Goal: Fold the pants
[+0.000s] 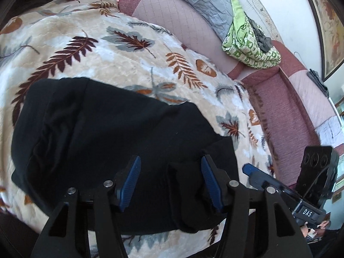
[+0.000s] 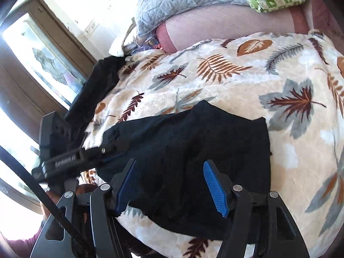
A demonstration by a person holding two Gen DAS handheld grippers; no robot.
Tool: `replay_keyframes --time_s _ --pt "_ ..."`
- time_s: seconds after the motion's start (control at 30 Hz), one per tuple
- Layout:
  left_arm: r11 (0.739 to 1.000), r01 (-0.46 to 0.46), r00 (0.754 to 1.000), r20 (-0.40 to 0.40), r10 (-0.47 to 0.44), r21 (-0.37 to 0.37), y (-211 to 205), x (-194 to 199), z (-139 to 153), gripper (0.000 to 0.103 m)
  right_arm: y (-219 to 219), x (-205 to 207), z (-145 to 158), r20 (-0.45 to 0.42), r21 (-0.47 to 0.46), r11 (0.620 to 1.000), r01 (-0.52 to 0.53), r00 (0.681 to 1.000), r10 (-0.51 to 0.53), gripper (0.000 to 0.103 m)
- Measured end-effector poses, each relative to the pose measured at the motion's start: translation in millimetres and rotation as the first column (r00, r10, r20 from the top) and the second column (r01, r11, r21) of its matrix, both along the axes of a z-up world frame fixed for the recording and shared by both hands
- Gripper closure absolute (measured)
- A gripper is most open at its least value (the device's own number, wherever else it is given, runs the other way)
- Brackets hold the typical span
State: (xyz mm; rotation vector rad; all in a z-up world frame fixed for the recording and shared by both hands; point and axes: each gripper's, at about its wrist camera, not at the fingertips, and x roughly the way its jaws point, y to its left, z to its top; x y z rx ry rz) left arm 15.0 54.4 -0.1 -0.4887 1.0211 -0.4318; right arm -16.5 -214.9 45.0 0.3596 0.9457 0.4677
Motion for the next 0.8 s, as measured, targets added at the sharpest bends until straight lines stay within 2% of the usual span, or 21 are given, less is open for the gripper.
replay_keyframes --time_s 0.07,0.13,0.17,0.2,0.23,0.27,0.37,0.43,0.6,0.7,0.8 --pt "1.000 -0.010 1.000 0.000 0.010 0.002 4 -5 -1 0.046 25 12 -5 -0.022 -0.047 0.999 -0.021 1.000 0.020 0.034" --pt "1.000 -0.021 1.000 0.010 0.021 0.001 9 -9 -2 0.046 48 15 -16 -0.046 -0.136 0.990 -0.042 0.998 0.036 0.034" --pt "1.000 -0.025 1.000 0.014 0.025 0.004 12 -11 -2 0.046 55 20 -23 -0.055 -0.179 0.983 -0.044 0.998 0.035 0.038" --pt "0.999 -0.031 0.999 0.021 0.031 0.007 15 -13 -3 0.046 61 22 -33 -0.066 -0.229 0.972 -0.043 0.997 0.029 0.046" --pt "0.999 -0.036 0.999 0.027 0.036 0.004 17 -15 -3 0.046 63 23 -39 -0.076 -0.262 0.964 -0.039 0.997 0.019 0.079" --pt "0.999 -0.041 0.998 0.038 0.041 -0.005 21 -17 -4 0.046 60 23 -46 -0.092 -0.266 0.964 -0.030 0.996 0.006 0.089" --pt "0.997 -0.060 0.997 0.054 0.062 -0.045 31 -20 -7 0.045 32 19 -44 -0.096 -0.116 0.993 0.032 0.994 -0.043 0.092" --pt "0.993 -0.076 0.995 0.055 0.081 -0.088 39 -19 -10 0.045 22 17 -34 -0.080 -0.064 0.997 0.042 0.996 -0.047 0.092" --pt "0.991 -0.092 0.994 0.052 0.098 -0.100 45 -20 -14 0.045 33 10 -14 -0.085 0.052 0.998 -0.041 0.995 0.045 0.092" --pt "0.990 -0.095 0.994 0.050 0.100 -0.101 46 -21 -12 0.045 57 9 -18 -0.101 0.020 0.996 -0.089 0.991 0.090 0.092" --pt "0.990 -0.098 0.993 0.051 0.103 -0.104 49 -24 -9 0.045 78 17 -44 -0.183 -0.025 0.991 -0.133 0.975 0.126 0.087"
